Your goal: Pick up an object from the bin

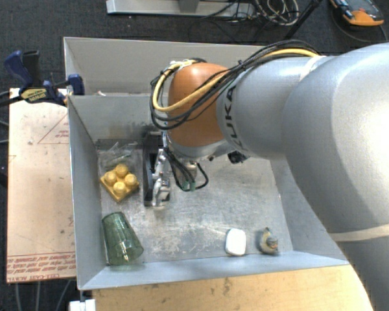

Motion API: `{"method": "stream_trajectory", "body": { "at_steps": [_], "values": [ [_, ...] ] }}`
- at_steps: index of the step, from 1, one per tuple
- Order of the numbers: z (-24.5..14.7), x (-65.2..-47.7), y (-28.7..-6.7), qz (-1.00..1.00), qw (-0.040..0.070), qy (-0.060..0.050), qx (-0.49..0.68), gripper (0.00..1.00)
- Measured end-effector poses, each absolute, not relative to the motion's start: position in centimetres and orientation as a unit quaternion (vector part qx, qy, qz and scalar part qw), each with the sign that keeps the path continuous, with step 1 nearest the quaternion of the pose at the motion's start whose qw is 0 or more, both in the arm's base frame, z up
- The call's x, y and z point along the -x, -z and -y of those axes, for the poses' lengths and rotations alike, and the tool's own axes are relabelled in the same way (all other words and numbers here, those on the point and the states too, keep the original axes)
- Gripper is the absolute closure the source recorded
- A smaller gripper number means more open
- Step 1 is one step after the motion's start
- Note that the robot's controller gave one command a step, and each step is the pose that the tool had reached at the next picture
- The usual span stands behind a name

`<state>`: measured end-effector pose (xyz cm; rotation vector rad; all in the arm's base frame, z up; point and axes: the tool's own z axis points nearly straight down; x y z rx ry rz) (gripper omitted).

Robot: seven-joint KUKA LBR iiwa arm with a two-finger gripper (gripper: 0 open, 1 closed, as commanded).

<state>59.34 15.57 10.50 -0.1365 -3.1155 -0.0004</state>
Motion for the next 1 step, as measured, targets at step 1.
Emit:
{"method": "stream_trajectory", "body": {
  "at_steps": [1],
  "values": [
    [-15.48, -59.29, -12.47, 0.999, 0.008, -0.001, 0.043, 1.00]
  ]
}}
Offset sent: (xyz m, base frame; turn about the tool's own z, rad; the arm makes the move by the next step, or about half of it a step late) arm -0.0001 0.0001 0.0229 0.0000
